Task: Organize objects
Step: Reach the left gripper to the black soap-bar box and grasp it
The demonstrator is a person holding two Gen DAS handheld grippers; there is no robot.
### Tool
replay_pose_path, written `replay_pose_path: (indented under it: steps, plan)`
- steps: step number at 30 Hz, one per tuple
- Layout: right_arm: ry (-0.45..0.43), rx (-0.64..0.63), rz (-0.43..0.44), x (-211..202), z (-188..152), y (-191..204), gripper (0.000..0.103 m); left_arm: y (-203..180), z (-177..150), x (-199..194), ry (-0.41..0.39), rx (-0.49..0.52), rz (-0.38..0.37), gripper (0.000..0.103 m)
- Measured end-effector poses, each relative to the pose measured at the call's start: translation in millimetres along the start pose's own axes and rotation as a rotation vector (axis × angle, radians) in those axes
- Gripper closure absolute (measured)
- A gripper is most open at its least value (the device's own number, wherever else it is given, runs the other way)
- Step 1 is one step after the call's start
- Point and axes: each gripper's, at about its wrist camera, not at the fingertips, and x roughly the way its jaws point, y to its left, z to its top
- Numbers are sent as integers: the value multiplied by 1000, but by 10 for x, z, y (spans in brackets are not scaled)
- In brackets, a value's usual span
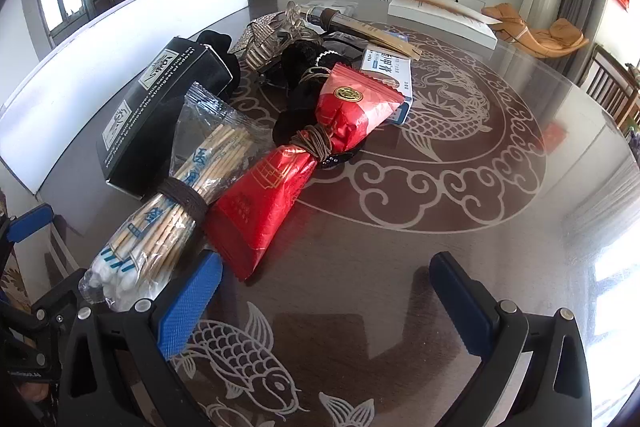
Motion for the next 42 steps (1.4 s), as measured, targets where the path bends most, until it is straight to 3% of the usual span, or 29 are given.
replay_pose_path:
  steps: [14, 26, 42]
  plan:
    - [-17, 31, -25, -20, 28, -91, 0, -173, 497, 395, 147, 28, -25, 0]
    - [-17, 30, -25, -20, 24, -91, 0, -99, 985, 823, 111, -2, -7, 0]
    - [-18, 29, -25, -23, 22, -92, 0, -94, 1018, 861, 111, -4, -7, 0]
